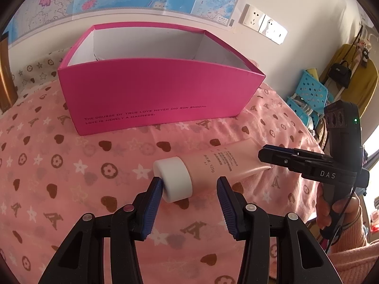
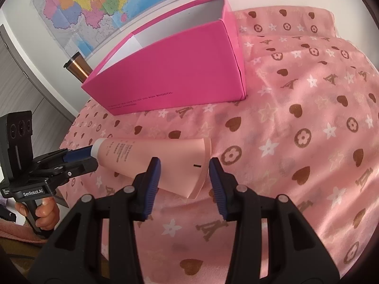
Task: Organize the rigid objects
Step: 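Lift the peach tube off the bed cover with the right tool, then carry the peach tube toward the magenta box with the right tool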
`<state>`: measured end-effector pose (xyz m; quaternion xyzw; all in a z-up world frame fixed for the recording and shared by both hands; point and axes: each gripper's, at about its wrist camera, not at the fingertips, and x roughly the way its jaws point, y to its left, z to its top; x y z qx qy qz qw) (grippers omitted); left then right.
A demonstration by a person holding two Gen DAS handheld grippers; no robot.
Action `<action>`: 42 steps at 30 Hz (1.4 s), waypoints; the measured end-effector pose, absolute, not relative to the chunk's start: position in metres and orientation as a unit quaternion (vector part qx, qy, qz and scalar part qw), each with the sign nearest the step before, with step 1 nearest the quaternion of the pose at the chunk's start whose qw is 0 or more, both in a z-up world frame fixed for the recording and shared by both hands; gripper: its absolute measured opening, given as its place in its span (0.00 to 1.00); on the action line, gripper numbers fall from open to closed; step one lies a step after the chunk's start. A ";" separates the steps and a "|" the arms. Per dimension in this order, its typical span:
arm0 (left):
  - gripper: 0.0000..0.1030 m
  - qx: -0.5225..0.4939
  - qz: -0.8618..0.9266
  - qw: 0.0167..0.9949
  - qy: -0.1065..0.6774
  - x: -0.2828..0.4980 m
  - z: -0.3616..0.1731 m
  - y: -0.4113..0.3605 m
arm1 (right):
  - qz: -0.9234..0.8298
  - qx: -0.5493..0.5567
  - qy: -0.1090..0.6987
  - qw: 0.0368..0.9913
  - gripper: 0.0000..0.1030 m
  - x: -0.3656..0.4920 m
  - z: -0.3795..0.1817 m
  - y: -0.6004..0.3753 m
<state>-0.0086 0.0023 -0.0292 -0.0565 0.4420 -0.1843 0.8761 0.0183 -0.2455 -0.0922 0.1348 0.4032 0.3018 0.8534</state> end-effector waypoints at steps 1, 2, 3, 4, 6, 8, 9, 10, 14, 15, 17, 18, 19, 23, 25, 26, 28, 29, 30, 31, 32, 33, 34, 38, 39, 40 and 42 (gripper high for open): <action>0.46 -0.055 -0.184 0.877 0.441 -0.009 -0.029 0.002 | 0.302 0.135 0.403 0.854 0.44 0.018 -0.092 -0.246; 0.46 -0.054 -0.184 0.877 0.440 -0.009 -0.028 0.002 | 0.301 0.134 0.402 0.854 0.44 0.018 -0.091 -0.246; 0.46 -0.054 -0.183 0.878 0.439 -0.009 -0.027 0.002 | 0.301 0.133 0.400 0.855 0.44 0.018 -0.091 -0.246; 0.46 -0.053 -0.183 0.879 0.437 -0.010 -0.027 0.002 | 0.300 0.133 0.400 0.856 0.44 0.017 -0.090 -0.246; 0.46 -0.052 -0.183 0.880 0.435 -0.010 -0.026 0.001 | 0.300 0.133 0.398 0.857 0.44 0.016 -0.089 -0.245; 0.46 -0.051 -0.183 0.881 0.433 -0.009 -0.025 0.000 | 0.300 0.131 0.396 0.858 0.44 0.016 -0.088 -0.245; 0.46 -0.051 -0.184 0.881 0.433 -0.009 -0.024 -0.001 | 0.299 0.131 0.395 0.859 0.44 0.016 -0.088 -0.246; 0.46 -0.051 -0.183 0.882 0.432 -0.009 -0.024 -0.001 | 0.299 0.131 0.395 0.859 0.44 0.015 -0.088 -0.245; 0.46 -0.051 -0.183 0.883 0.429 -0.010 -0.023 -0.002 | 0.298 0.131 0.392 0.860 0.44 0.015 -0.087 -0.246; 0.46 -0.051 -0.183 0.883 0.430 -0.010 -0.023 -0.002 | 0.298 0.131 0.392 0.861 0.44 0.014 -0.086 -0.246; 0.46 -0.051 -0.184 0.883 0.428 -0.010 -0.022 -0.001 | 0.298 0.130 0.390 0.861 0.44 0.015 -0.086 -0.246; 0.46 -0.052 -0.184 0.884 0.427 -0.009 -0.021 -0.001 | 0.298 0.130 0.390 0.862 0.44 0.014 -0.085 -0.245; 0.46 -0.051 -0.184 0.885 0.426 -0.009 -0.020 -0.001 | 0.298 0.130 0.388 0.862 0.44 0.014 -0.085 -0.245; 0.47 -0.051 -0.185 0.887 0.420 -0.009 -0.016 -0.001 | 0.299 0.129 0.385 0.864 0.44 0.014 -0.083 -0.245; 0.47 -0.051 -0.185 0.888 0.418 -0.009 -0.015 -0.002 | 0.299 0.128 0.383 0.865 0.44 0.014 -0.082 -0.246; 0.47 -0.051 -0.185 0.889 0.416 -0.009 -0.014 -0.002 | 0.299 0.128 0.382 0.865 0.44 0.014 -0.081 -0.246; 0.47 -0.051 -0.185 0.890 0.414 -0.010 -0.013 -0.001 | 0.299 0.127 0.380 0.866 0.44 0.013 -0.080 -0.247; 0.47 -0.051 -0.185 0.890 0.413 -0.009 -0.013 -0.002 | 0.299 0.127 0.379 0.867 0.44 0.013 -0.079 -0.247; 0.47 -0.051 -0.185 0.890 0.413 -0.010 -0.012 -0.002 | 0.299 0.127 0.377 0.867 0.44 0.013 -0.079 -0.247; 0.47 -0.051 -0.186 0.891 0.412 -0.010 -0.012 -0.002 | 0.299 0.127 0.377 0.868 0.44 0.013 -0.078 -0.247; 0.47 -0.051 -0.186 0.891 0.411 -0.010 -0.011 -0.002 | 0.299 0.127 0.376 0.868 0.44 0.013 -0.078 -0.247; 0.47 -0.051 -0.186 0.892 0.409 -0.010 -0.010 -0.002 | 0.299 0.127 0.375 0.868 0.44 0.013 -0.078 -0.247; 0.47 -0.050 -0.186 0.892 0.408 -0.010 -0.010 -0.002 | 0.299 0.127 0.374 0.868 0.44 0.013 -0.078 -0.247; 0.47 -0.050 -0.187 0.894 0.403 -0.010 -0.007 -0.002 | 0.299 0.127 0.370 0.870 0.44 0.011 -0.076 -0.247; 0.47 -0.050 -0.186 0.895 0.402 -0.011 -0.006 -0.002 | 0.299 0.127 0.369 0.871 0.44 0.012 -0.075 -0.247; 0.47 -0.050 -0.187 0.895 0.402 -0.011 -0.005 -0.003 | 0.299 0.127 0.368 0.871 0.44 0.012 -0.074 -0.247; 0.47 -0.048 -0.187 0.896 0.400 -0.011 -0.004 -0.003 | 0.299 0.126 0.365 0.873 0.44 0.012 -0.072 -0.248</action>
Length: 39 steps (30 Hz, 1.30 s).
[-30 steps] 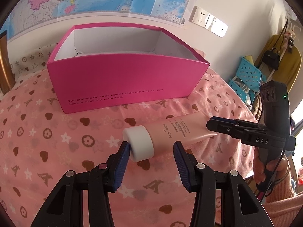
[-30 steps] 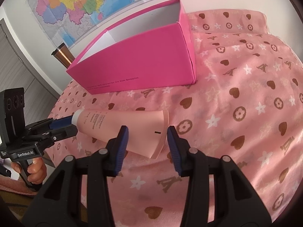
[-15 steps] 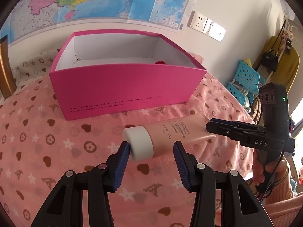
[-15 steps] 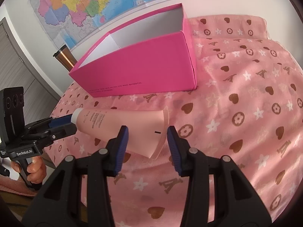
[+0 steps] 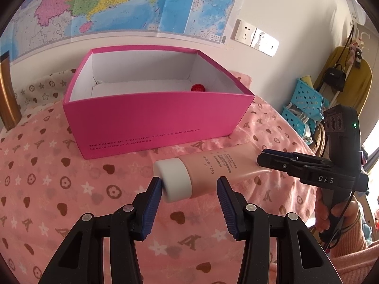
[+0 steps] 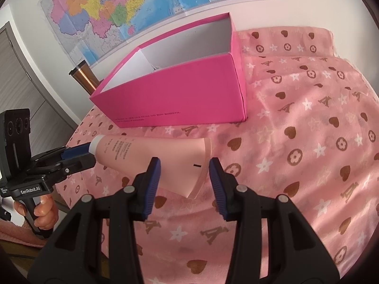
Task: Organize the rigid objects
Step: 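Carry the peach tube toward the magenta box with the right tool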
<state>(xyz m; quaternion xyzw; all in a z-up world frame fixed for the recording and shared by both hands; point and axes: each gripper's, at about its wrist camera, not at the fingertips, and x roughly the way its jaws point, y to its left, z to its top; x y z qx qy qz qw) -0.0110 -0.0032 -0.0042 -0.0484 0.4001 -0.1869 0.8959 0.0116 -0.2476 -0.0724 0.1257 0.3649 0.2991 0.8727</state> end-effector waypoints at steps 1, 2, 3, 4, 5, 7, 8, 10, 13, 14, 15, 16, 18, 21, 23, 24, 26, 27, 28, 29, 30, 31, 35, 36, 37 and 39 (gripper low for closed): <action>0.47 -0.048 -0.187 0.896 0.399 -0.011 -0.004 -0.003 | 0.299 0.126 0.364 0.873 0.44 0.012 -0.072 -0.248; 0.47 -0.048 -0.188 0.896 0.398 -0.011 -0.003 -0.004 | 0.299 0.126 0.362 0.874 0.44 0.012 -0.071 -0.248; 0.47 -0.048 -0.188 0.897 0.397 -0.011 -0.002 -0.004 | 0.298 0.125 0.361 0.875 0.44 0.012 -0.070 -0.249; 0.47 -0.048 -0.189 0.897 0.396 -0.011 -0.002 -0.004 | 0.297 0.125 0.359 0.876 0.44 0.011 -0.069 -0.249; 0.47 -0.048 -0.189 0.898 0.396 -0.011 -0.001 -0.005 | 0.297 0.126 0.357 0.877 0.44 0.011 -0.067 -0.249; 0.47 -0.047 -0.189 0.898 0.394 -0.010 0.000 -0.004 | 0.297 0.125 0.354 0.878 0.44 0.012 -0.065 -0.249; 0.47 -0.047 -0.190 0.899 0.393 -0.010 0.000 -0.004 | 0.298 0.125 0.353 0.878 0.44 0.012 -0.065 -0.250; 0.47 -0.047 -0.190 0.900 0.390 -0.009 0.002 -0.003 | 0.298 0.124 0.351 0.879 0.44 0.011 -0.063 -0.250; 0.47 -0.046 -0.190 0.901 0.386 -0.008 0.004 -0.003 | 0.298 0.124 0.348 0.880 0.44 0.011 -0.061 -0.250; 0.47 -0.046 -0.190 0.902 0.386 -0.008 0.005 -0.003 | 0.297 0.124 0.347 0.881 0.44 0.011 -0.060 -0.250; 0.47 -0.045 -0.190 0.902 0.384 -0.007 0.005 -0.003 | 0.298 0.123 0.346 0.881 0.44 0.012 -0.060 -0.250; 0.47 -0.045 -0.189 0.903 0.383 -0.007 0.006 -0.003 | 0.298 0.123 0.345 0.881 0.44 0.012 -0.059 -0.250; 0.47 -0.045 -0.190 0.904 0.381 -0.007 0.007 -0.004 | 0.298 0.122 0.343 0.882 0.44 0.013 -0.058 -0.251; 0.47 -0.043 -0.191 0.904 0.379 -0.006 0.008 -0.004 | 0.298 0.122 0.340 0.884 0.44 0.013 -0.056 -0.252; 0.47 -0.043 -0.191 0.905 0.377 -0.007 0.009 -0.005 | 0.297 0.122 0.338 0.885 0.44 0.013 -0.055 -0.252; 0.47 -0.042 -0.191 0.905 0.377 -0.007 0.009 -0.005 | 0.297 0.122 0.337 0.885 0.44 0.013 -0.054 -0.253; 0.47 -0.041 -0.192 0.906 0.376 -0.006 0.010 -0.005 | 0.296 0.120 0.336 0.886 0.44 0.014 -0.053 -0.253; 0.47 -0.040 -0.192 0.906 0.375 -0.006 0.010 -0.005 | 0.296 0.120 0.336 0.886 0.44 0.014 -0.052 -0.253; 0.47 -0.040 -0.191 0.906 0.374 -0.005 0.010 -0.004 | 0.296 0.119 0.335 0.887 0.44 0.014 -0.051 -0.253; 0.47 -0.040 -0.191 0.907 0.373 -0.005 0.011 -0.004 | 0.297 0.119 0.334 0.887 0.44 0.014 -0.050 -0.252; 0.47 -0.040 -0.192 0.907 0.373 -0.005 0.011 -0.004 | 0.297 0.118 0.333 0.887 0.44 0.014 -0.049 -0.253; 0.47 -0.041 -0.191 0.907 0.372 -0.004 0.012 -0.004 | 0.297 0.117 0.332 0.887 0.44 0.015 -0.049 -0.252; 0.47 -0.038 -0.191 0.909 0.369 -0.003 0.013 -0.003 | 0.298 0.115 0.329 0.889 0.44 0.016 -0.046 -0.252; 0.47 -0.037 -0.191 0.910 0.367 -0.003 0.014 -0.003 | 0.298 0.115 0.328 0.889 0.44 0.016 -0.045 -0.252; 0.47 -0.037 -0.191 0.910 0.366 -0.002 0.015 -0.003 | 0.298 0.114 0.327 0.890 0.44 0.016 -0.044 -0.252; 0.47 -0.037 -0.191 0.911 0.363 -0.001 0.016 -0.003 | 0.299 0.113 0.324 0.891 0.44 0.017 -0.042 -0.252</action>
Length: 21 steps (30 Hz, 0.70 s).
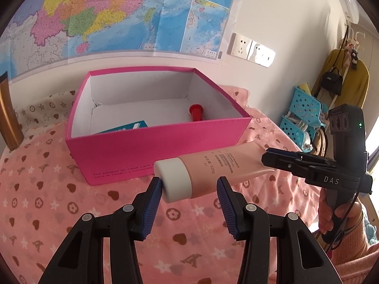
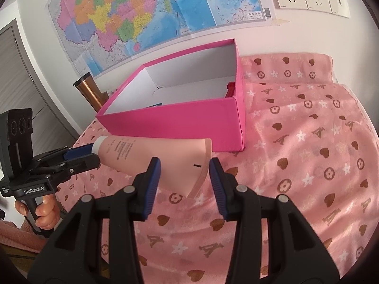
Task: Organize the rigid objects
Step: 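Carry the peach tube toward the magenta box with the right tool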
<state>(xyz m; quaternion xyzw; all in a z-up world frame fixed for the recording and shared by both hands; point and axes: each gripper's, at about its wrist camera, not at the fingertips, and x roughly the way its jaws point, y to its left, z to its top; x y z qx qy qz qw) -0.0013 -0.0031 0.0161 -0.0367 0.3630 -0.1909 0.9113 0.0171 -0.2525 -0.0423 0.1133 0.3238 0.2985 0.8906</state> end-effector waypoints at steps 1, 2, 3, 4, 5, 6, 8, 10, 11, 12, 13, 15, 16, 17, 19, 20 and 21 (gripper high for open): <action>0.47 -0.037 -0.191 0.912 0.362 -0.001 0.017 -0.003 | 0.299 0.113 0.323 0.891 0.44 0.017 -0.042 -0.253; 0.47 -0.036 -0.191 0.912 0.361 0.000 0.017 -0.003 | 0.299 0.113 0.321 0.891 0.44 0.018 -0.041 -0.253; 0.47 -0.036 -0.191 0.913 0.360 0.000 0.018 -0.004 | 0.299 0.113 0.321 0.892 0.44 0.018 -0.040 -0.253; 0.47 -0.035 -0.191 0.913 0.359 0.001 0.019 -0.004 | 0.299 0.113 0.320 0.892 0.44 0.018 -0.040 -0.253; 0.47 -0.035 -0.192 0.913 0.358 0.002 0.020 -0.004 | 0.299 0.112 0.319 0.893 0.44 0.019 -0.039 -0.254; 0.47 -0.034 -0.192 0.913 0.357 0.003 0.020 -0.004 | 0.299 0.112 0.318 0.893 0.44 0.020 -0.038 -0.254; 0.47 -0.034 -0.192 0.914 0.356 0.004 0.021 -0.005 | 0.298 0.113 0.317 0.893 0.44 0.020 -0.038 -0.254; 0.47 -0.034 -0.192 0.914 0.356 0.004 0.021 -0.005 | 0.298 0.113 0.316 0.894 0.44 0.020 -0.036 -0.255; 0.47 -0.034 -0.192 0.914 0.355 0.004 0.021 -0.005 | 0.297 0.113 0.315 0.894 0.44 0.020 -0.036 -0.255; 0.47 -0.035 -0.192 0.914 0.355 0.005 0.022 -0.006 | 0.297 0.113 0.314 0.895 0.44 0.020 -0.035 -0.255; 0.47 -0.035 -0.191 0.915 0.355 0.005 0.022 -0.006 | 0.297 0.112 0.313 0.895 0.44 0.020 -0.035 -0.255; 0.47 -0.034 -0.191 0.915 0.353 0.006 0.023 -0.006 | 0.296 0.112 0.312 0.896 0.44 0.021 -0.034 -0.256; 0.47 -0.033 -0.191 0.916 0.352 0.006 0.023 -0.007 | 0.296 0.112 0.311 0.896 0.44 0.021 -0.033 -0.256; 0.47 -0.033 -0.191 0.916 0.351 0.007 0.024 -0.007 | 0.297 0.111 0.310 0.896 0.44 0.022 -0.032 -0.256; 0.47 -0.032 -0.191 0.917 0.348 0.008 0.025 -0.007 | 0.296 0.111 0.309 0.897 0.44 0.023 -0.031 -0.256; 0.47 -0.031 -0.190 0.918 0.347 0.009 0.026 -0.007 | 0.297 0.112 0.309 0.897 0.44 0.024 -0.030 -0.256; 0.47 -0.030 -0.190 0.919 0.345 0.009 0.027 -0.007 | 0.297 0.111 0.308 0.897 0.44 0.025 -0.030 -0.256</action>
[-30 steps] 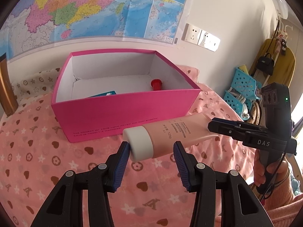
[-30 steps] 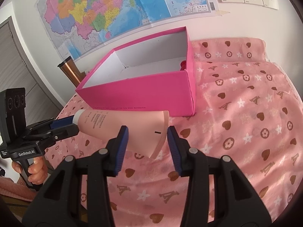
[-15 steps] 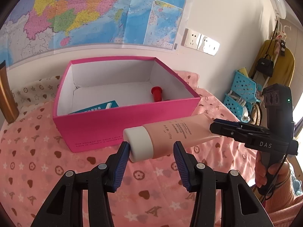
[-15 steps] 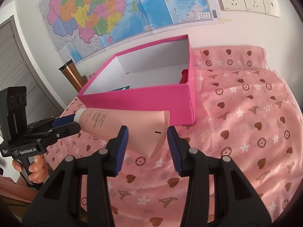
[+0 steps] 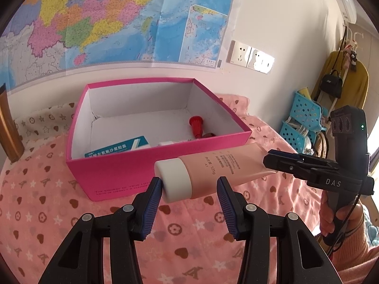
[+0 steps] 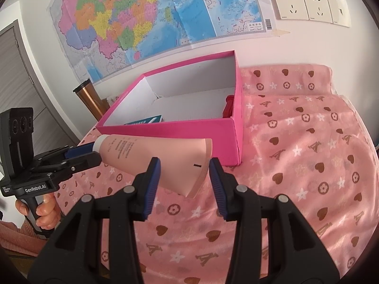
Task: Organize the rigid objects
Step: 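Carry the peach tube toward the magenta box with the right tool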
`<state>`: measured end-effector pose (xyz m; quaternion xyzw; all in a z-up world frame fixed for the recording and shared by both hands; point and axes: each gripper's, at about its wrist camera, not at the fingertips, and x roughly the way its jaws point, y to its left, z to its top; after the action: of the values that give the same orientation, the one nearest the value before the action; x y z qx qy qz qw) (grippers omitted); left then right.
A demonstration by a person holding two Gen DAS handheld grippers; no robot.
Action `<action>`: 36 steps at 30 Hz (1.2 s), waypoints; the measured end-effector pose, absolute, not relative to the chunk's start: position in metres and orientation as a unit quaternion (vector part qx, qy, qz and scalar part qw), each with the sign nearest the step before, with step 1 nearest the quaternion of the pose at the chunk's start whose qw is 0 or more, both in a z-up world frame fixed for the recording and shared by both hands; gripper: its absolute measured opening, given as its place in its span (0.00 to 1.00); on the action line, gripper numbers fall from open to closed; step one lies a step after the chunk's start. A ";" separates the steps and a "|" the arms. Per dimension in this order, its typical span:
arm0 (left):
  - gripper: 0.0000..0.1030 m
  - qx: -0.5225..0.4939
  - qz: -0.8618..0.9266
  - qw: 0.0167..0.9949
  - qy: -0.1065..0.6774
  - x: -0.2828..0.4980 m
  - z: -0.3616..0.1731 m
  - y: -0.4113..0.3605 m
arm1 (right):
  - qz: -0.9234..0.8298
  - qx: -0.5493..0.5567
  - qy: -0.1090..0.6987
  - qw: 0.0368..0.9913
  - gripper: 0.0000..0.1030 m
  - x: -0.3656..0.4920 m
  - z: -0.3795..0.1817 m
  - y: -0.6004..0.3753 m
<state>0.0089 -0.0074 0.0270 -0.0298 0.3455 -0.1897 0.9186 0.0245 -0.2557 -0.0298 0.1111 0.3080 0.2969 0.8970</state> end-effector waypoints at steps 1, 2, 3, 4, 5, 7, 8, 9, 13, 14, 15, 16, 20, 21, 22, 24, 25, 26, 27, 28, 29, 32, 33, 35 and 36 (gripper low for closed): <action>0.47 -0.030 -0.190 0.919 0.344 0.009 0.027 -0.007 | 0.297 0.111 0.307 0.897 0.44 0.025 -0.029 -0.256; 0.47 -0.029 -0.189 0.920 0.343 0.009 0.028 -0.007 | 0.297 0.111 0.307 0.897 0.44 0.025 -0.029 -0.256; 0.47 -0.030 -0.189 0.920 0.343 0.010 0.029 -0.006 | 0.297 0.110 0.307 0.897 0.44 0.026 -0.029 -0.256; 0.47 -0.030 -0.189 0.920 0.342 0.011 0.029 -0.007 | 0.297 0.110 0.307 0.897 0.44 0.026 -0.028 -0.256; 0.47 -0.029 -0.189 0.920 0.341 0.012 0.030 -0.007 | 0.297 0.110 0.306 0.898 0.44 0.026 -0.028 -0.256; 0.47 -0.030 -0.189 0.921 0.340 0.013 0.030 -0.007 | 0.297 0.109 0.305 0.898 0.44 0.027 -0.027 -0.256; 0.47 -0.030 -0.189 0.921 0.339 0.014 0.031 -0.007 | 0.297 0.109 0.304 0.898 0.44 0.028 -0.026 -0.256; 0.47 -0.030 -0.189 0.921 0.339 0.014 0.031 -0.007 | 0.297 0.108 0.303 0.899 0.44 0.028 -0.025 -0.256; 0.47 -0.029 -0.187 0.923 0.335 0.017 0.033 -0.006 | 0.298 0.106 0.298 0.901 0.44 0.030 -0.021 -0.255; 0.47 -0.029 -0.187 0.923 0.335 0.018 0.033 -0.006 | 0.298 0.105 0.297 0.901 0.44 0.030 -0.020 -0.256; 0.47 -0.029 -0.187 0.923 0.334 0.019 0.034 -0.006 | 0.298 0.105 0.297 0.901 0.44 0.031 -0.020 -0.255; 0.47 -0.028 -0.186 0.924 0.333 0.019 0.034 -0.006 | 0.298 0.104 0.296 0.901 0.44 0.031 -0.019 -0.255; 0.47 -0.028 -0.185 0.926 0.327 0.022 0.037 -0.006 | 0.299 0.102 0.293 0.902 0.44 0.034 -0.016 -0.256; 0.47 -0.028 -0.185 0.927 0.325 0.022 0.037 -0.006 | 0.299 0.102 0.292 0.903 0.44 0.034 -0.015 -0.256; 0.47 -0.027 -0.185 0.927 0.325 0.022 0.038 -0.006 | 0.299 0.101 0.290 0.903 0.44 0.035 -0.014 -0.256; 0.47 -0.027 -0.185 0.928 0.324 0.023 0.038 -0.006 | 0.299 0.101 0.288 0.904 0.44 0.035 -0.013 -0.257; 0.47 -0.027 -0.185 0.928 0.323 0.023 0.038 -0.006 | 0.299 0.101 0.288 0.904 0.44 0.036 -0.013 -0.257; 0.47 -0.027 -0.185 0.928 0.323 0.023 0.038 -0.006 | 0.299 0.101 0.288 0.904 0.44 0.037 -0.013 -0.257; 0.47 -0.026 -0.185 0.928 0.323 0.023 0.038 -0.006 | 0.299 0.100 0.288 0.904 0.44 0.038 -0.013 -0.257; 0.47 -0.026 -0.184 0.928 0.323 0.024 0.039 -0.006 | 0.299 0.100 0.288 0.904 0.44 0.038 -0.013 -0.257; 0.47 -0.027 -0.184 0.928 0.323 0.025 0.039 -0.006 | 0.299 0.100 0.288 0.904 0.44 0.039 -0.013 -0.257; 0.47 -0.027 -0.183 0.929 0.321 0.027 0.040 -0.006 | 0.299 0.100 0.287 0.905 0.44 0.039 -0.012 -0.257; 0.47 -0.027 -0.184 0.929 0.321 0.028 0.040 -0.006 | 0.298 0.101 0.287 0.905 0.44 0.039 -0.013 -0.257; 0.47 -0.025 -0.183 0.929 0.321 0.029 0.041 -0.006 | 0.298 0.099 0.287 0.905 0.44 0.039 -0.012 -0.257; 0.47 -0.025 -0.183 0.929 0.321 0.030 0.041 -0.007 | 0.299 0.099 0.287 0.905 0.44 0.042 -0.012 -0.258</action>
<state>0.0299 -0.0068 0.0406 -0.0250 0.3208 -0.1831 0.9289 0.0415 -0.2577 -0.0116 0.0989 0.2871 0.2991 0.9046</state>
